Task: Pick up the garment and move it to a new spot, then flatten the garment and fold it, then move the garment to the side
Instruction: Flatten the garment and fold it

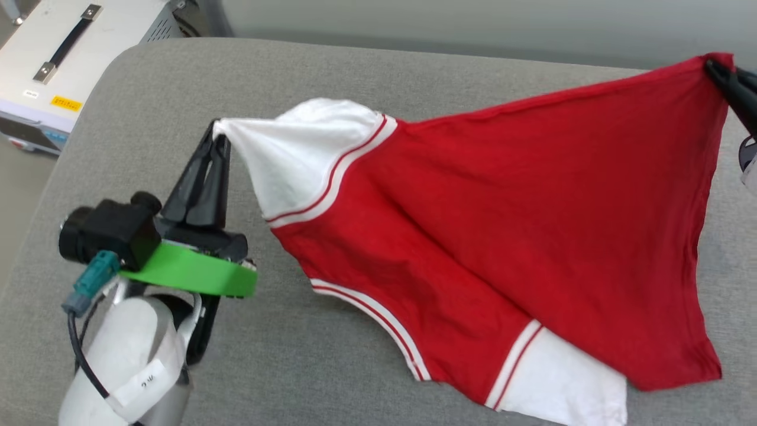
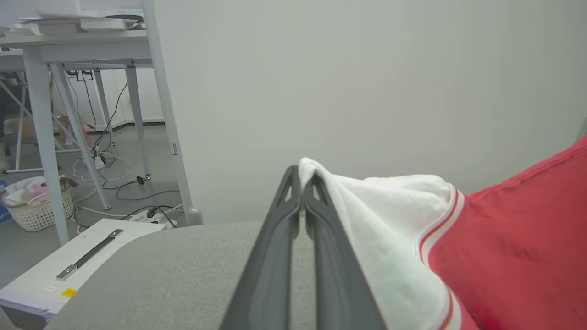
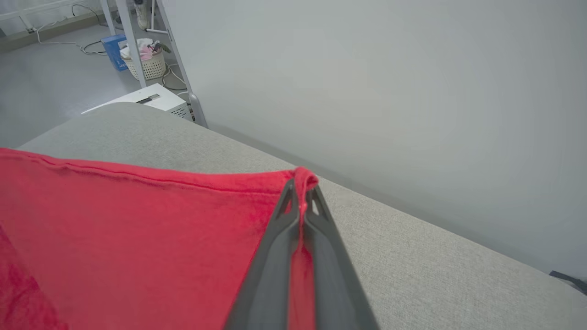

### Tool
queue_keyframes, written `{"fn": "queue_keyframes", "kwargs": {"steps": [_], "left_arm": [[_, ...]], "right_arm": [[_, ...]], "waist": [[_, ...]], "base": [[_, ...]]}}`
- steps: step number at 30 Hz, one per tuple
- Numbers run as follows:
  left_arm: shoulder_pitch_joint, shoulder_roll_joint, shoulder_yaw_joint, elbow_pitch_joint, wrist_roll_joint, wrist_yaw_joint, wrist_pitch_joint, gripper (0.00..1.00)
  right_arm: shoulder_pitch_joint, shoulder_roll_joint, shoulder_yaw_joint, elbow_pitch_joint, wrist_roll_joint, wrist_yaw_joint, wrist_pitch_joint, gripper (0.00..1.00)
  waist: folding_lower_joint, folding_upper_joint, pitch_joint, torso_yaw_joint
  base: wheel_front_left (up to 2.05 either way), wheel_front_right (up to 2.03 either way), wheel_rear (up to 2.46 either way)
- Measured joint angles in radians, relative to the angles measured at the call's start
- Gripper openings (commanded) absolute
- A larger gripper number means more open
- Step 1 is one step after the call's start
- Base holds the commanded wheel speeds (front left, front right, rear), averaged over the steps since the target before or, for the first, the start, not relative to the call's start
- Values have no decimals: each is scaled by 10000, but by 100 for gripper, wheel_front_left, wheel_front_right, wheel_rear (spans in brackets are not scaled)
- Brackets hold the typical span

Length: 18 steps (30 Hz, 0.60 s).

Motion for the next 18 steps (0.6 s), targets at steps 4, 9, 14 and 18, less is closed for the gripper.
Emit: {"fn": "queue_keyframes", "kwargs": {"steps": [4,9,14,18], "left_arm": [[-1072,253,15,-318,13,-150,408,0],[-2580,380,-109,-357,31,-380,794,0],[-4250,445,-224,-21,-31,-600,1018,0],[-5479,502,-433,343,-109,-727,1183,0]], "right_arm": [[54,15,-523,-332,-307,0,-441,0],[81,178,-1256,-690,-750,0,-581,0],[78,458,-1925,-1141,-1177,0,-422,0],[15,685,-2456,-1473,-1383,0,-146,0]], "waist": [[0,0,-227,-271],[0,0,-411,-529],[0,0,-475,-720],[0,0,-382,-801]], "base": [[0,0,0],[0,0,0],[0,0,0],[0,0,0]]}}
